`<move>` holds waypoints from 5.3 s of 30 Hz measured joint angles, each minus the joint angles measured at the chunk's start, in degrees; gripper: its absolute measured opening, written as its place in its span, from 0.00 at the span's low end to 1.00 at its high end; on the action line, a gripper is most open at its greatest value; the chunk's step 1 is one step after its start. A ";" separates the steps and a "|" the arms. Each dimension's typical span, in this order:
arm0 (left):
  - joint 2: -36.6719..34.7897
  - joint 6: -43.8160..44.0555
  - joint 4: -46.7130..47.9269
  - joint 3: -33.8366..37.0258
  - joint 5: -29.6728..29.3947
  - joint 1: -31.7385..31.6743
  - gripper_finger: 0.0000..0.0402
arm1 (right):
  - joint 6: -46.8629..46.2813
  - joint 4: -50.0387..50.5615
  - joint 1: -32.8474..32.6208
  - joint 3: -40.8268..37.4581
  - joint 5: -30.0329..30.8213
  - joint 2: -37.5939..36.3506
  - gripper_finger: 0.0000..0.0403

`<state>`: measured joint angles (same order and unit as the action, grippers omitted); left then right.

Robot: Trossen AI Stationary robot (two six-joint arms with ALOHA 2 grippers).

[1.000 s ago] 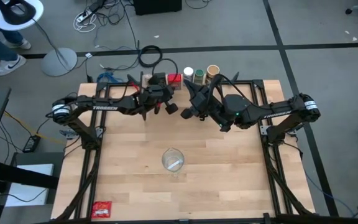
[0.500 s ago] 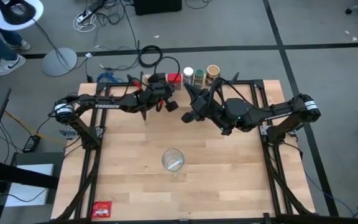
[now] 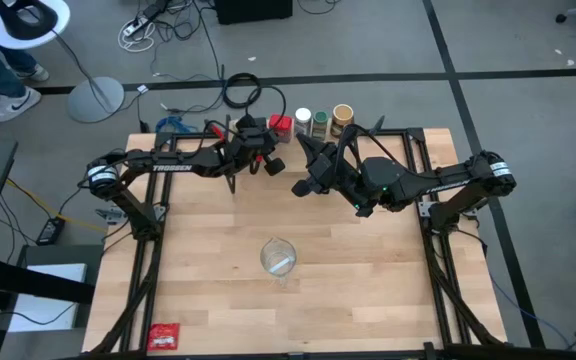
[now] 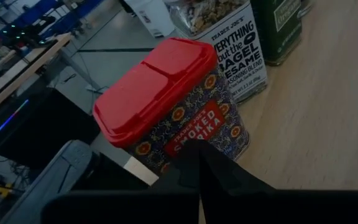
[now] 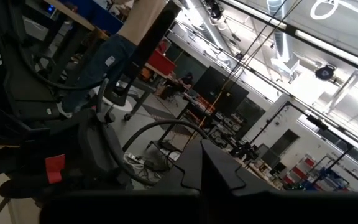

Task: Shelf spices
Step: Adjust the red seasoning can on the shelf, then adjust the white seasoning bottle on the shelf

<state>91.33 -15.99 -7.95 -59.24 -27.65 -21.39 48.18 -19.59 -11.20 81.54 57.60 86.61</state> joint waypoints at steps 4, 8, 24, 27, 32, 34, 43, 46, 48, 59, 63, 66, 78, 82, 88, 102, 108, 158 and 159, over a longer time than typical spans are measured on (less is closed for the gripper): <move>0.00 0.11 -1.11 0.00 2.82 0.27 0.00 | 0.00 0.04 0.00 0.00 0.00 0.00 0.00; 0.00 -0.13 -2.95 0.00 4.19 0.94 0.00 | 0.00 0.04 0.00 0.00 0.00 0.00 0.00; 0.39 -1.91 -6.48 0.00 6.43 0.66 0.00 | 0.00 0.02 0.00 0.00 -0.04 0.00 0.00; 0.94 -1.96 -6.75 0.02 6.80 0.25 0.00 | 0.00 0.02 0.00 0.00 -0.06 0.00 0.00; 1.41 -1.97 -7.41 0.00 6.95 -0.39 0.00 | -0.02 0.00 0.00 0.00 -0.11 0.00 0.00; 1.42 -1.97 -7.68 0.00 7.04 -0.67 0.00 | -0.02 0.02 0.00 0.00 -0.19 0.00 0.00; 1.44 -1.99 -9.69 0.00 7.70 -0.96 0.00 | -0.47 0.00 0.00 0.00 -0.27 0.00 0.00; 1.44 -1.99 -10.49 0.00 8.10 -1.45 0.00 | -0.55 0.00 0.02 -0.01 -0.28 0.00 0.00; 1.44 -1.99 -10.64 0.00 8.12 -1.72 0.00 | -0.57 0.00 0.02 0.00 -0.28 0.00 0.00; 1.46 -1.99 -10.79 0.00 8.83 -2.76 0.00 | -0.68 0.00 0.07 0.00 -0.26 0.00 0.00; 1.46 -1.99 -11.03 0.00 8.88 -2.92 0.00 | -0.67 0.00 0.07 0.00 -0.26 0.00 0.00; 1.46 -1.97 -11.01 0.00 9.16 -2.91 0.00 | -0.66 0.02 0.07 0.00 -0.22 0.00 0.00; 1.49 -2.59 -8.87 -4.45 8.58 1.35 0.00 | -0.65 0.42 0.48 0.00 2.57 0.00 0.00; 1.35 -3.38 -4.33 -8.28 7.56 2.74 0.00 | -4.15 3.74 2.35 0.00 2.14 0.00 0.00; -2.14 -3.47 -0.02 -11.11 7.96 4.37 0.00 | -13.32 9.00 5.80 -1.39 -5.43 0.00 0.00; -9.64 0.17 3.28 -4.94 9.96 -0.66 0.00 | -19.67 1.21 12.91 -16.90 -13.01 -0.95 0.00; -9.64 1.44 2.76 -4.22 9.98 -0.34 0.00 | -26.31 -8.48 18.64 -27.51 -18.40 -0.92 0.00; -9.66 2.92 1.49 -4.26 10.52 -0.26 0.00 | -35.32 -16.94 26.67 -27.26 -14.20 13.92 0.00; -9.66 2.91 1.53 -4.26 10.52 -0.26 0.00 | -35.32 -16.88 26.65 -27.26 -13.93 13.92 0.00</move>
<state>81.67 -13.08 -6.42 -63.51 -17.12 -21.65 12.86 -36.47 15.44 54.28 43.67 100.53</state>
